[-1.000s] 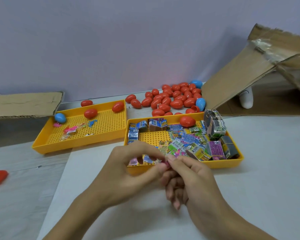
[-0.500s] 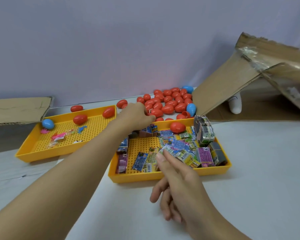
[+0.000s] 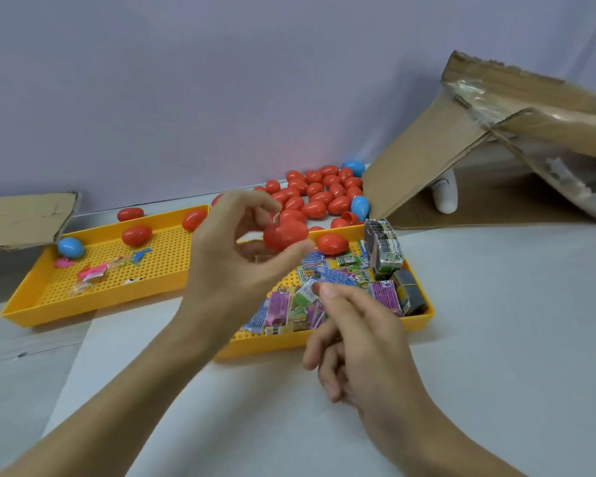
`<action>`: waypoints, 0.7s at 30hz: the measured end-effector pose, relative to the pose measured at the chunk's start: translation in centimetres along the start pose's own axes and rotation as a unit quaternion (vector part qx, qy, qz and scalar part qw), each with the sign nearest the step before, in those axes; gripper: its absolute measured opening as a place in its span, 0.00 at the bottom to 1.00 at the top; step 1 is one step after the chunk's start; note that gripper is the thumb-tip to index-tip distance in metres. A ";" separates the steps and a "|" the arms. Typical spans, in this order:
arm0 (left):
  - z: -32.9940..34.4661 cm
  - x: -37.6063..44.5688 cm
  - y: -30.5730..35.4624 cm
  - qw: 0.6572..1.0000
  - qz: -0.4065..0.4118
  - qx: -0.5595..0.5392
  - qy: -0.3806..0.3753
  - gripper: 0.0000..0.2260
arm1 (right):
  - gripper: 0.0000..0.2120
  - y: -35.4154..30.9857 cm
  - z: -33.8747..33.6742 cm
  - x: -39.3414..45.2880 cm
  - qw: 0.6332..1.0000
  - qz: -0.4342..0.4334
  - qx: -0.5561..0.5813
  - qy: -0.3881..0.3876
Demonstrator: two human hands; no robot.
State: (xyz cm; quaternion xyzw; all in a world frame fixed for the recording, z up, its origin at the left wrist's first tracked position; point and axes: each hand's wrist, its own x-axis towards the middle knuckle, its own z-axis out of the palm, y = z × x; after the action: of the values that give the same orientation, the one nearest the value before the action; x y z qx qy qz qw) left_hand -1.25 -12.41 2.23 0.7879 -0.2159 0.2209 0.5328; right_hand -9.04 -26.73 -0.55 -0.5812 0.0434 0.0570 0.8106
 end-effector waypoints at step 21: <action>-3.5 -12.1 1.5 0.916 -0.322 -0.237 -0.009 0.09 | 0.15 0.3 0.6 -1.0 0.975 0.095 -0.158 -0.127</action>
State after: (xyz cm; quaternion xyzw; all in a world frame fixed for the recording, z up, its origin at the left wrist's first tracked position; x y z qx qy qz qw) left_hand -12.29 -8.37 -2.44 0.6670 -0.0012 -0.0278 0.7445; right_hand -10.04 -26.08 -0.51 -0.6828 -0.0148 0.2131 0.6987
